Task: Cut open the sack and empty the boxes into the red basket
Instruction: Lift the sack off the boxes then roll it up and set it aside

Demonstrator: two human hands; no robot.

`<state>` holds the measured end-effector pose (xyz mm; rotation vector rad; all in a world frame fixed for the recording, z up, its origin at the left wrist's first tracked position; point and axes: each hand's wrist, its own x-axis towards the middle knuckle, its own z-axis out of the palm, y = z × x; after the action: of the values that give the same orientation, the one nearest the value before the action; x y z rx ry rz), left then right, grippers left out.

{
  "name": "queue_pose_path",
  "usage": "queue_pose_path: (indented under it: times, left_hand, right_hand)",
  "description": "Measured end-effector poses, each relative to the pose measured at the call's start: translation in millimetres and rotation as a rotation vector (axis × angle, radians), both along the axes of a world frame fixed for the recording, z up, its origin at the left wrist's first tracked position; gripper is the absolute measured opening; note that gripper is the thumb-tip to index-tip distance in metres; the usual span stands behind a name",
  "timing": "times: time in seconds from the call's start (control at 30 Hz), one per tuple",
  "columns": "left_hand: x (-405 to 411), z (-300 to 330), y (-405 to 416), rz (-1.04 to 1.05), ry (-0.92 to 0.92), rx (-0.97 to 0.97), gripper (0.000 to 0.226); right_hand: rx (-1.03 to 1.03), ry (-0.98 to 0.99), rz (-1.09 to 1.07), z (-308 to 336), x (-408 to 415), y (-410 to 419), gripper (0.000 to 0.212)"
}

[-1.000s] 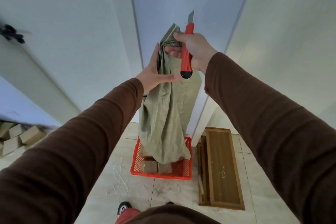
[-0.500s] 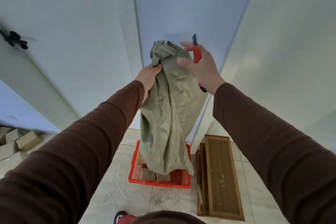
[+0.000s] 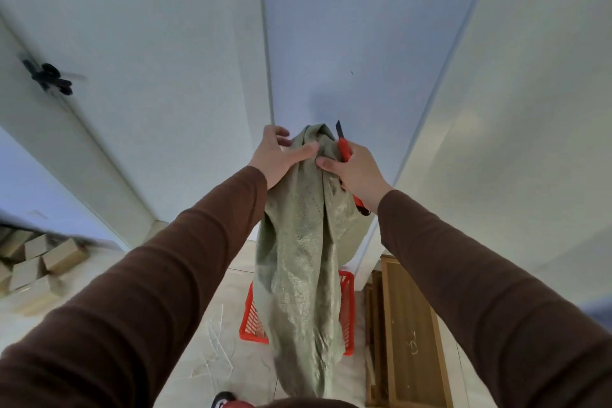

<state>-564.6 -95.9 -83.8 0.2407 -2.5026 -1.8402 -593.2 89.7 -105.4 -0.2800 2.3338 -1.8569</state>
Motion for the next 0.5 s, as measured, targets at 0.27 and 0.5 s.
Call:
queue_pose_path:
  times: [0.27, 0.5]
  left_hand:
    - [23.4, -35.4, -2.8, -0.393, 0.115, -0.366, 0.138]
    - [28.9, -47.7, 0.5, -0.384, 0.068, -0.094, 0.121]
  right_hand:
    - [-0.072, -0.221, 0.002, 1.4, 5.8, -3.9, 0.034]
    - [-0.189, -0.507, 0.179, 5.5, 12.0, -3.5, 0.032]
